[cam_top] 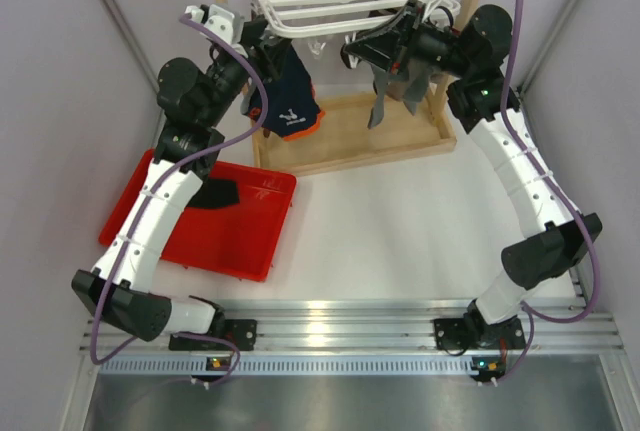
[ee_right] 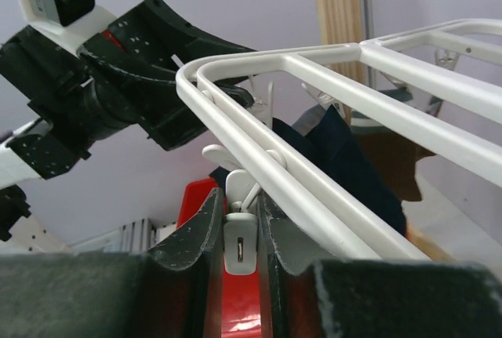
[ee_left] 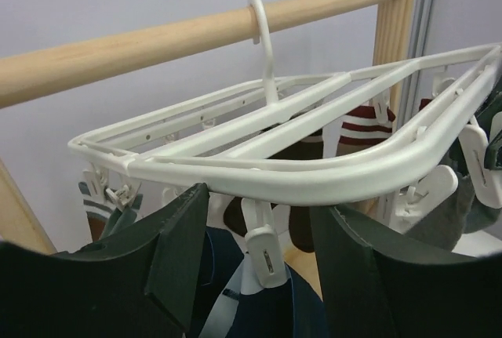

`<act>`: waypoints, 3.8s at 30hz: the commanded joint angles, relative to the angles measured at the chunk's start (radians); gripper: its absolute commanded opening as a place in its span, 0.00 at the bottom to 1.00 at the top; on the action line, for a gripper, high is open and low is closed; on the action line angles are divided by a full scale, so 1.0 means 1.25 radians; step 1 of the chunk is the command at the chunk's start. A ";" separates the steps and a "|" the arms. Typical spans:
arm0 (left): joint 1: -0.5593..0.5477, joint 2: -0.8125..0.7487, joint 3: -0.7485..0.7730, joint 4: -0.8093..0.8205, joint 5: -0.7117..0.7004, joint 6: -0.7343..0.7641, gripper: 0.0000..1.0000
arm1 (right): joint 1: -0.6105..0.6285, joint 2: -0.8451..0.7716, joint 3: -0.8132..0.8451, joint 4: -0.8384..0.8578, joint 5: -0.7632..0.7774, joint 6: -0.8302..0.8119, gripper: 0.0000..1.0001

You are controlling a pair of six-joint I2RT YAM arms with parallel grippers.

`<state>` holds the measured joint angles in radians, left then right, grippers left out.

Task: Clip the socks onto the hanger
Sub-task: Open the clamp at the hanger.

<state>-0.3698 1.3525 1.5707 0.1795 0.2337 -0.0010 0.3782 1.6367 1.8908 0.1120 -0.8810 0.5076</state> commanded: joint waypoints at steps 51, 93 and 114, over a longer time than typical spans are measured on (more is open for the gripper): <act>-0.114 0.100 -0.060 0.340 0.245 -0.437 0.42 | 0.020 -0.004 -0.066 0.302 -0.047 0.212 0.00; -0.250 0.035 -0.147 0.167 0.027 0.365 0.00 | 0.057 -0.036 -0.058 0.026 0.299 0.156 0.62; -0.276 0.006 -0.167 0.161 -0.037 0.423 0.00 | 0.064 -0.083 -0.090 -0.062 0.364 0.071 0.72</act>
<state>-0.6956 1.4021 1.3529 0.3805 0.1493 0.5228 0.4683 1.5661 1.7596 0.0124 -0.5026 0.6384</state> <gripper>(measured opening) 0.263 0.714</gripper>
